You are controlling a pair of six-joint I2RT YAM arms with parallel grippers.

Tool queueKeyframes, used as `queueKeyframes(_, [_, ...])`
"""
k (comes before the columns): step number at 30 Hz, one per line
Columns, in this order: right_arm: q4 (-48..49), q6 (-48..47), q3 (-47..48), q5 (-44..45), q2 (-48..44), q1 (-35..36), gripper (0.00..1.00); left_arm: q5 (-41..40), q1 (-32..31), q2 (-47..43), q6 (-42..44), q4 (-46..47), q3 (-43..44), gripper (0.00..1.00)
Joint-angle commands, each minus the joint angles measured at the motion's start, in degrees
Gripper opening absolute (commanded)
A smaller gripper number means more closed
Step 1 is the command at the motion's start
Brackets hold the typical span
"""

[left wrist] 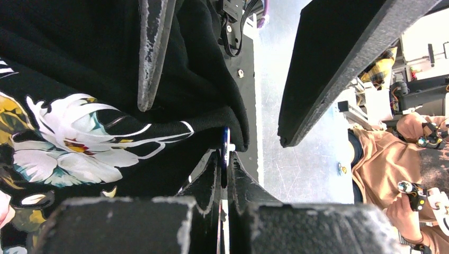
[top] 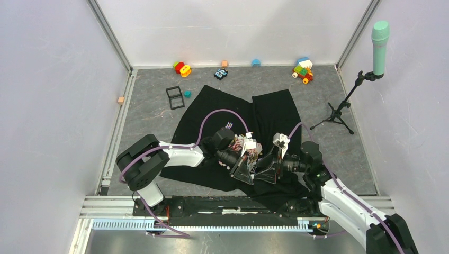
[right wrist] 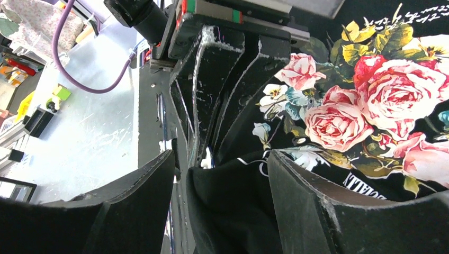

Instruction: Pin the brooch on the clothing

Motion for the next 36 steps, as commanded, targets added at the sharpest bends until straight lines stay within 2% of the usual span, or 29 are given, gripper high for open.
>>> queueKeyframes(1, [1.73, 1.11, -1.60, -1.58, -1.24, -0.78, 0.70, 1.67, 0.23, -2.37, 2.53, 0.68, 0.21, 0.02])
queueKeyframes(7, [2.27, 1.68, -2.91, -2.68, 0.02, -0.93, 0.67, 1.86, 0.27, -2.70, 2.09, 0.97, 0.16, 0.02])
queueKeyframes(13, [8.30, 5.65, -4.87, -5.39, 1.06, -0.88, 0.61, 2.02, 0.27, -2.69, 1.51, 1.73, 0.10, 0.02])
queueKeyframes(24, [9.57, 5.55, -5.22, -4.61, 4.09, -0.58, 0.49, 2.00, 0.23, -2.52, 1.07, 1.74, 0.46, 0.02])
queueKeyframes(36, [13.09, 5.78, -4.30, -2.90, 8.96, 2.38, 0.44, 2.02, 0.26, -1.97, 1.07, 1.72, 0.56, 0.02])
